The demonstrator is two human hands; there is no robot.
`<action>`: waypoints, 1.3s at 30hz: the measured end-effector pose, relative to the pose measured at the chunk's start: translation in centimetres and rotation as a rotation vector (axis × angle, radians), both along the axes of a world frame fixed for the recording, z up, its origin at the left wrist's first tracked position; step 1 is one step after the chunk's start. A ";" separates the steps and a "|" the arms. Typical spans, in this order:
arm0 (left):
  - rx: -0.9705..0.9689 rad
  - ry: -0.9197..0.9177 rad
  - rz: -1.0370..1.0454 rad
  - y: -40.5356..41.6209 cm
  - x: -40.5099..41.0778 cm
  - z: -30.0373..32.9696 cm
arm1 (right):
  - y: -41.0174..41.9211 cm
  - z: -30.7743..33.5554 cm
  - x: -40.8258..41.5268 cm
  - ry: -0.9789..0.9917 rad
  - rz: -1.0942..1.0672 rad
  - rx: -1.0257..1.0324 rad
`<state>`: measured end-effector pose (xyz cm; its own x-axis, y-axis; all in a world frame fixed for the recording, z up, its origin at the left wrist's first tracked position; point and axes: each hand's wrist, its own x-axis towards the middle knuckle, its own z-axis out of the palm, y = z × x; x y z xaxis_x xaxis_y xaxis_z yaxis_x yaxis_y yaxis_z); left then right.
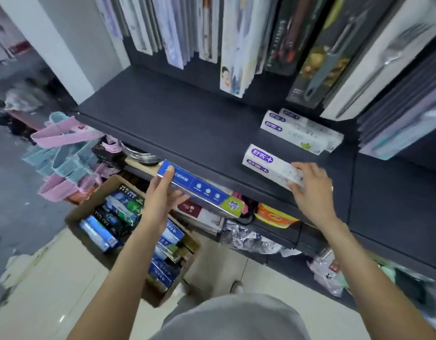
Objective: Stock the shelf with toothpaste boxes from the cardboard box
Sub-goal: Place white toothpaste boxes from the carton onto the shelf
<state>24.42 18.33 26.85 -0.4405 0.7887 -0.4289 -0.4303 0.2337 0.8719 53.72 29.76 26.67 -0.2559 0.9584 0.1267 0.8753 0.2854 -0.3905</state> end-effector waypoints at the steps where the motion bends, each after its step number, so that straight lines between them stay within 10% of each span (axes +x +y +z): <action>1: 0.002 0.020 0.005 0.6 1.2 0.3 | 1.2 -0.4 0.8 -0.038 -0.011 0.008; 21: -0.004 0.044 0.098 9.1 7.8 0.5 | 10.0 -5.5 4.8 -0.676 0.092 -0.049; 27: -0.029 0.006 0.048 11.5 5.6 -0.3 | 5.8 -0.9 -0.6 0.158 0.103 -0.158; 30: -0.101 0.017 0.026 12.6 4.6 -0.7 | 3.2 1.0 -5.2 0.079 0.395 -0.225; 34: -0.193 0.050 -0.066 13.4 2.7 -0.8 | 4.5 0.9 -7.6 0.084 0.233 -0.294; 39: -0.050 -0.347 -0.063 13.6 1.8 -1.1 | 3.9 -0.8 -9.7 -0.153 0.378 0.432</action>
